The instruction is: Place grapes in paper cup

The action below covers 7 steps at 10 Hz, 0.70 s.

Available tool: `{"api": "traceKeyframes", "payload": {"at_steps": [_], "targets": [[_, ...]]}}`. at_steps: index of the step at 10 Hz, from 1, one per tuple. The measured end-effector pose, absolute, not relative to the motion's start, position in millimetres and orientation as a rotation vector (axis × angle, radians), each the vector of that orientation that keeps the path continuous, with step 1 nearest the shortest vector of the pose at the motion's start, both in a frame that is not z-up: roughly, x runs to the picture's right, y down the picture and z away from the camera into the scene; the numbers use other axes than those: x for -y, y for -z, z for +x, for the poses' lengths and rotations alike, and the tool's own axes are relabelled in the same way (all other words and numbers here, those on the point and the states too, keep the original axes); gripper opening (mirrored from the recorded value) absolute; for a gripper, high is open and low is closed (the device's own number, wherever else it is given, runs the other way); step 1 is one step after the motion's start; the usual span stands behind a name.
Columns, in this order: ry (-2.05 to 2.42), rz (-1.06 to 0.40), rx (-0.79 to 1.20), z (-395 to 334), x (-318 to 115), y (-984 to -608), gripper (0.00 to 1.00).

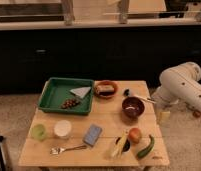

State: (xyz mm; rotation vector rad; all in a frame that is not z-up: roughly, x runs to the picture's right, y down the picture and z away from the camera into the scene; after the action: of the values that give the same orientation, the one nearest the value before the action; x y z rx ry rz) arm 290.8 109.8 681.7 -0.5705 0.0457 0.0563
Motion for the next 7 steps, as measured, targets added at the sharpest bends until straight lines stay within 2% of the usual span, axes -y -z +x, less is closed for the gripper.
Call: {"api": "traceKeyframes", "payload": {"at_steps": [7], "targets": [[0.046, -0.556, -0.038, 262, -106, -685, 0.8]]}}
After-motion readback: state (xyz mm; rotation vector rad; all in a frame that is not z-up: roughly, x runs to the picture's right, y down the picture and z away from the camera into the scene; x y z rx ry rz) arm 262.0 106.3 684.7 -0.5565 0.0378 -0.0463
